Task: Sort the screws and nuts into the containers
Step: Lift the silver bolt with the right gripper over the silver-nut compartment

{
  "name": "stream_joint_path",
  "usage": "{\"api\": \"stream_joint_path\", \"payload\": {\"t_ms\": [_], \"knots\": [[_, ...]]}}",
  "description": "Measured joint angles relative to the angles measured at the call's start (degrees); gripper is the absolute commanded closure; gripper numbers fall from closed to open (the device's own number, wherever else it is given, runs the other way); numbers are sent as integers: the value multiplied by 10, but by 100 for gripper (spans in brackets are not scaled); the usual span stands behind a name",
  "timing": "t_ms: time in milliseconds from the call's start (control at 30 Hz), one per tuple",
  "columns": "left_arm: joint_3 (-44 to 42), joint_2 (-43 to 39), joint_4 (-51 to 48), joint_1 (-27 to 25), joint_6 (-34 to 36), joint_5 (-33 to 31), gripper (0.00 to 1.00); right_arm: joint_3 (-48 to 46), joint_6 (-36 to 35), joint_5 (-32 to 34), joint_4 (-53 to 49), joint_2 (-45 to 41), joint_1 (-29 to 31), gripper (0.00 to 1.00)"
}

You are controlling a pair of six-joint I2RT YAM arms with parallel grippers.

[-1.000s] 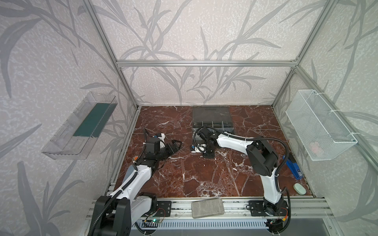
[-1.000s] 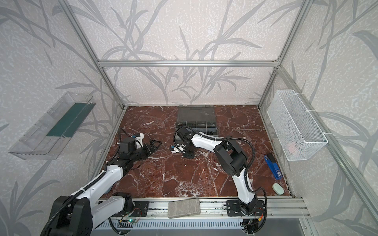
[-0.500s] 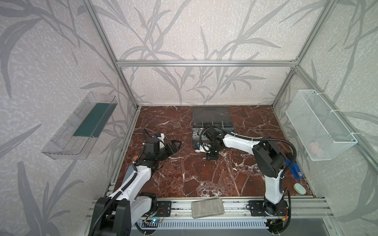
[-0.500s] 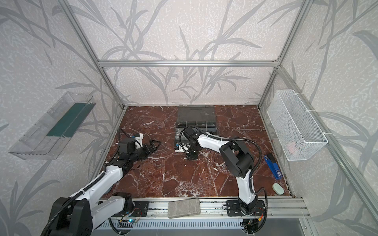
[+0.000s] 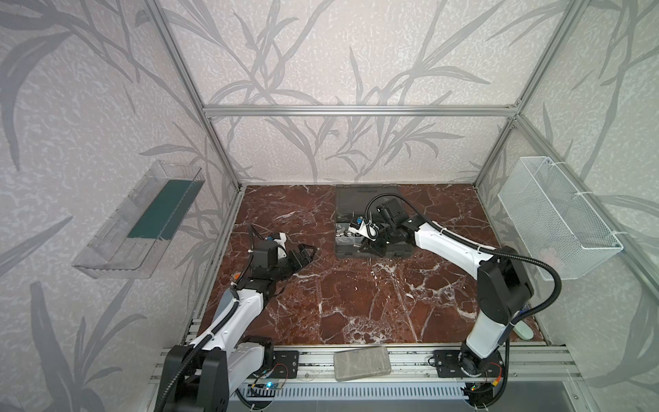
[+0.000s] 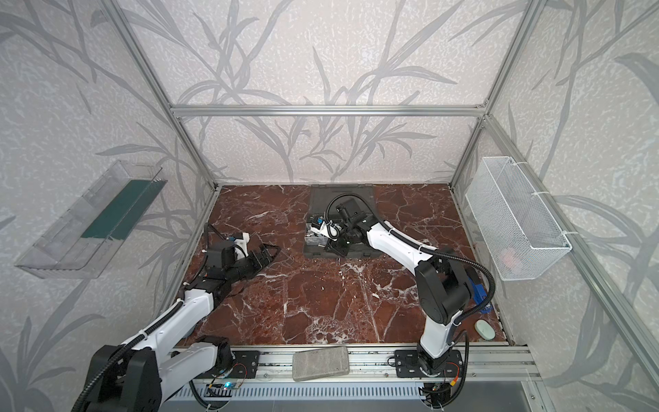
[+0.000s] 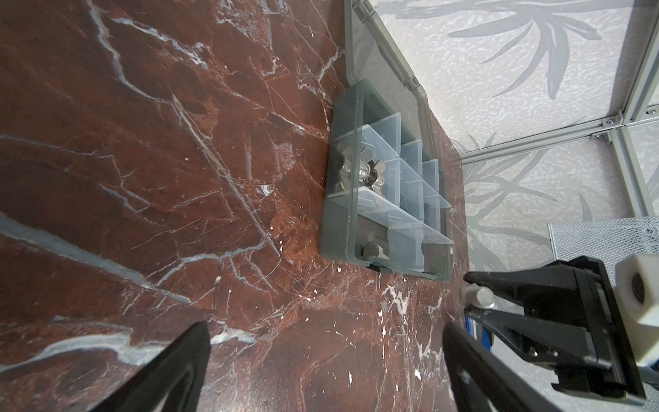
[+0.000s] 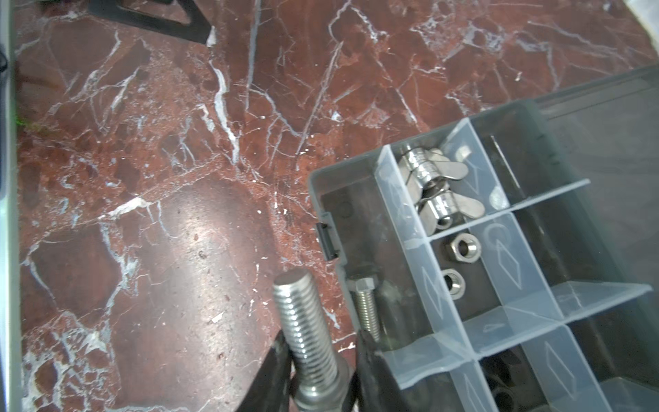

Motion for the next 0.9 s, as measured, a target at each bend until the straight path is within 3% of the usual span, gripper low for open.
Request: {"api": "stream_joint_path", "payload": {"t_ms": [733, 900], "knots": [[0, 0, 0, 3, 0, 0, 1, 45, 45, 94, 31, 112, -10, 98], [0, 0, 0, 3, 0, 0, 1, 45, 44, 106, 29, 121, -10, 88]]}}
